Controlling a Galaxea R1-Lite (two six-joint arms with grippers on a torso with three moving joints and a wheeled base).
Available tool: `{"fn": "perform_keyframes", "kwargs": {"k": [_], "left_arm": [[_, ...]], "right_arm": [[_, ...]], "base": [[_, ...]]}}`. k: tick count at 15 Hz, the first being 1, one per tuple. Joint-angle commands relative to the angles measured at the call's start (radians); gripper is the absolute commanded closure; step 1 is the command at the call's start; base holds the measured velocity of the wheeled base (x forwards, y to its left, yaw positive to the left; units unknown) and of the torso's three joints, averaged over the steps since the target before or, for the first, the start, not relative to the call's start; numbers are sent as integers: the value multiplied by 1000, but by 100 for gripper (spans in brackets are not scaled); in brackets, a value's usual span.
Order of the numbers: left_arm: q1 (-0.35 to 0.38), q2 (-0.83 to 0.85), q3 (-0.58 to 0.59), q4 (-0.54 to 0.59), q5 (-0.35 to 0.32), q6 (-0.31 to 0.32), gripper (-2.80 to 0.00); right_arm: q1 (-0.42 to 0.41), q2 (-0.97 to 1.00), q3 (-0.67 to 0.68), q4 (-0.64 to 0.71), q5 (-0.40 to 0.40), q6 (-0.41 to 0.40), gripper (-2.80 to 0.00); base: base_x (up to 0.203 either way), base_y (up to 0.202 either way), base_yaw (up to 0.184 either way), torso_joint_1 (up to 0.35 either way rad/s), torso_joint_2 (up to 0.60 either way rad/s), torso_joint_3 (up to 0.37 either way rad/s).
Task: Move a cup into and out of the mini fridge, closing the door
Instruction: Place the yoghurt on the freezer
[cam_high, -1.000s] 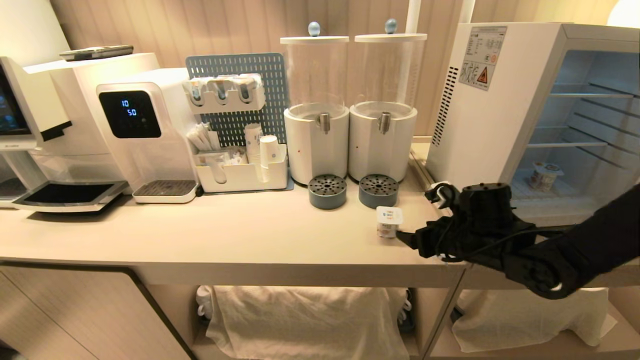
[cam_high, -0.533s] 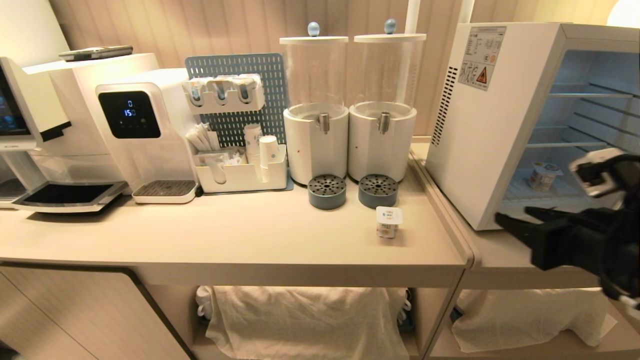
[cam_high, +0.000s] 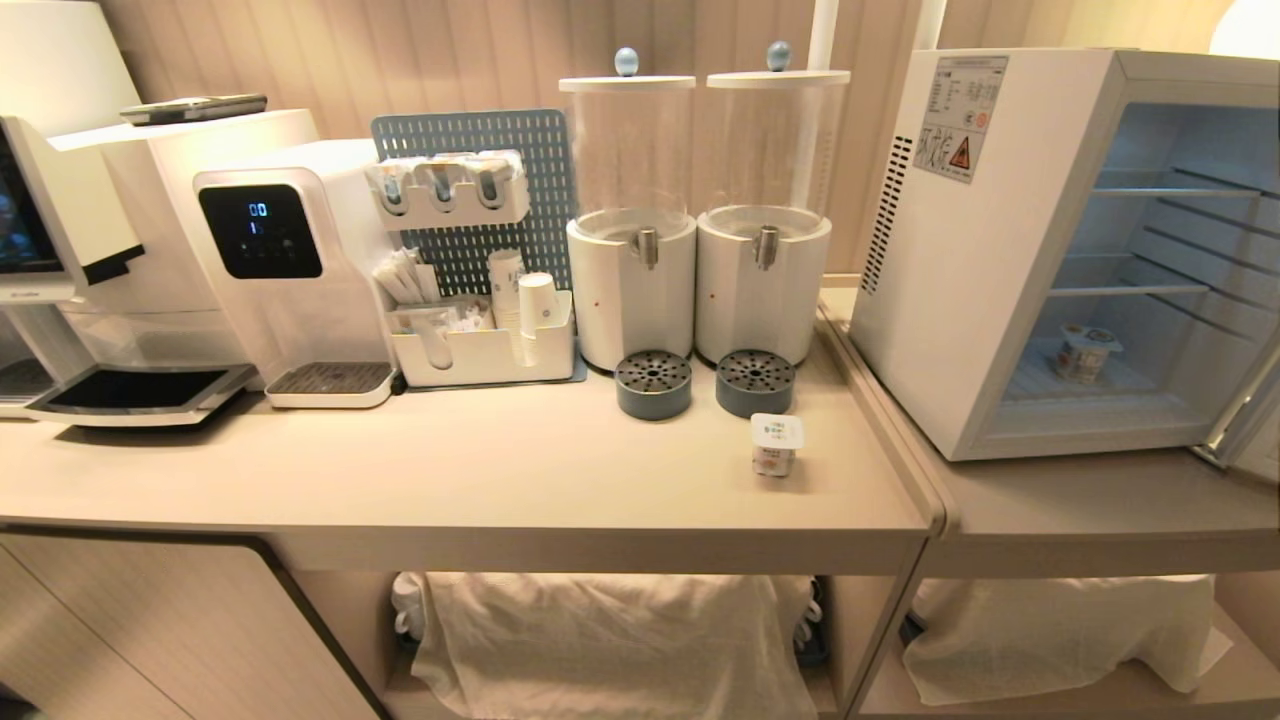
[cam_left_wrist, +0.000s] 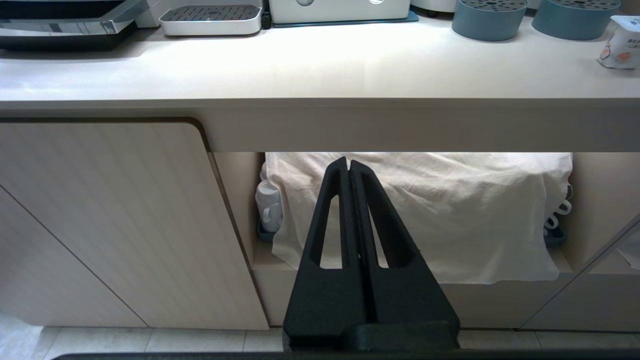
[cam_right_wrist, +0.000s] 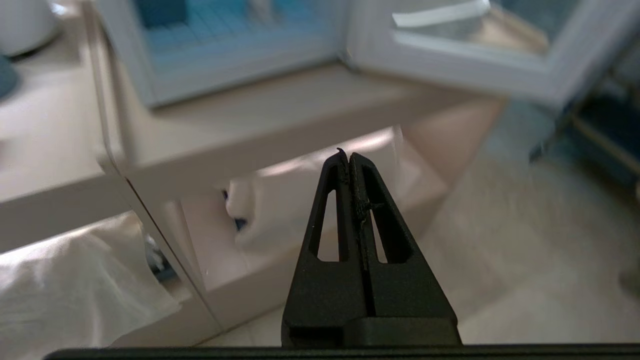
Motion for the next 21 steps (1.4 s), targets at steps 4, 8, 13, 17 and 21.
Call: {"fn": "perform_keyframes", "kwargs": {"k": [4,8,13,17,21], "left_arm": [[0,0,0,1,0,2,0],[0,0,0,0,0,0,0],[0,0,1,0,0,0,0],[0,0,0,0,-1,2,0],[0,-2,0,0,-1,5,0]], "right_arm": [[-159,-150,-69,278,128,98,0],[-188,-390,-36,377,463,110,0],[-185,-413,452,-192,585,83,0],[-182,-405,420,-141,704,-59,0],[-182,-410,420,-143,703,-52,0]], "base": [[0,0,0,0,0,0],[0,0,0,0,0,0],[0,0,0,0,0,0],[0,0,0,0,0,0],[0,0,0,0,0,0]]}}
